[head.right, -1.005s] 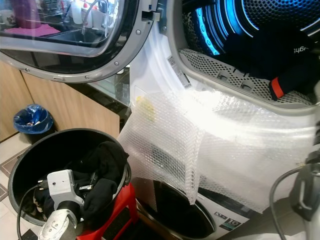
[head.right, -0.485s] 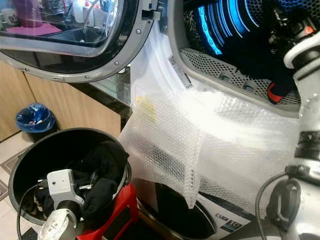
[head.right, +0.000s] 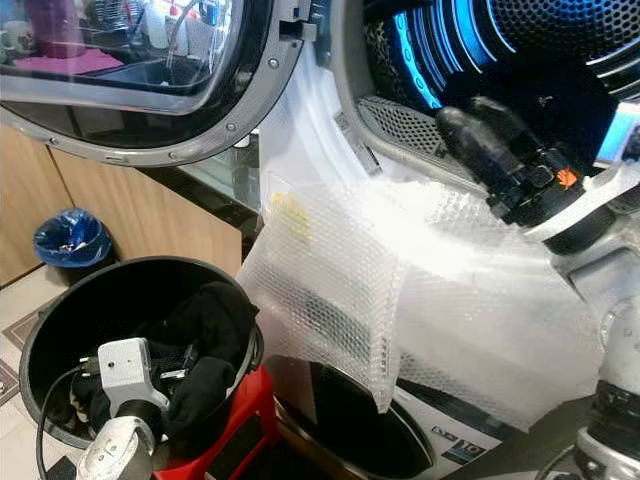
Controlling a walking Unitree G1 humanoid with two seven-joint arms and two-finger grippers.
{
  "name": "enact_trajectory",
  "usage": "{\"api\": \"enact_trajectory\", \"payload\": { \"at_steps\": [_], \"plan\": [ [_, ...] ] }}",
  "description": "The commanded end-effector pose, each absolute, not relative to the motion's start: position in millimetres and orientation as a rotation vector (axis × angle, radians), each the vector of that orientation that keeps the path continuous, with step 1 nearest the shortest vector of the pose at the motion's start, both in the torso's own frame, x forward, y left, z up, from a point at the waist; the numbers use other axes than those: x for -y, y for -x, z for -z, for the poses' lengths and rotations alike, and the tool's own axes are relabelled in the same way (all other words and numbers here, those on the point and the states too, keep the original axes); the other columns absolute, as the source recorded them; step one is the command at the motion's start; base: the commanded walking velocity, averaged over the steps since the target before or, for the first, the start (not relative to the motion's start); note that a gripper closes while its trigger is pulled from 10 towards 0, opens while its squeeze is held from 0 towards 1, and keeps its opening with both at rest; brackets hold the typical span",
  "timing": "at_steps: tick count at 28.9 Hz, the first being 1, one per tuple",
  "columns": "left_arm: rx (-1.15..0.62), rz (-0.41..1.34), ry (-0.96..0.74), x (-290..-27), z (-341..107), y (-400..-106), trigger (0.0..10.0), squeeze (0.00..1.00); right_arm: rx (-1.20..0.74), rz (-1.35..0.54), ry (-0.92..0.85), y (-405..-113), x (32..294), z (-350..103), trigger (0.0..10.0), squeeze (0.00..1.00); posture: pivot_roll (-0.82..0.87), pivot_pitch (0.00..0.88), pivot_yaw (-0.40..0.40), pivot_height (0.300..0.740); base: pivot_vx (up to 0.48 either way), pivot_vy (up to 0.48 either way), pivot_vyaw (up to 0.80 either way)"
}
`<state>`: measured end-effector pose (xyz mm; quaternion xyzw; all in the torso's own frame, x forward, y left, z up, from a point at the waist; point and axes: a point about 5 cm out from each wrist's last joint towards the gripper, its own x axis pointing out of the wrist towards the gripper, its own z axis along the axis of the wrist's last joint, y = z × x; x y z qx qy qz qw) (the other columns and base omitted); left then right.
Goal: Clothes washing
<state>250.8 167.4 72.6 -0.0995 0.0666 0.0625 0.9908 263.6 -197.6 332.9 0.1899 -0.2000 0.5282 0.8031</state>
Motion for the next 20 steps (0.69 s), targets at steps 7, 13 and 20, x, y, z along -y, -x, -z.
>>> {"api": "enact_trajectory", "payload": {
  "at_steps": [7, 13, 20],
  "plan": [
    [-0.269, -0.038, 0.194, -148, -48, -251, 10.0, 0.0, 0.074, -1.459, -0.633, -211, 124, -252, 10.0, 0.0, -0.02, 0.097, -0.178, 0.74, 0.0, 0.0, 0.0],
    [-0.248, -0.042, 0.186, -151, -52, -256, 10.0, 0.0, -0.18, -1.194, -0.764, -223, 119, -172, 10.0, 0.0, 0.0, 0.076, -0.178, 0.74, 0.0, 0.0, 0.0],
    [-0.237, -0.058, 0.165, -161, -53, -255, 10.0, 0.0, -0.451, -0.622, -0.717, -248, 127, -59, 10.0, 0.0, 0.04, 0.052, -0.168, 0.74, 0.0, 0.0, 0.0]
  ]
}}
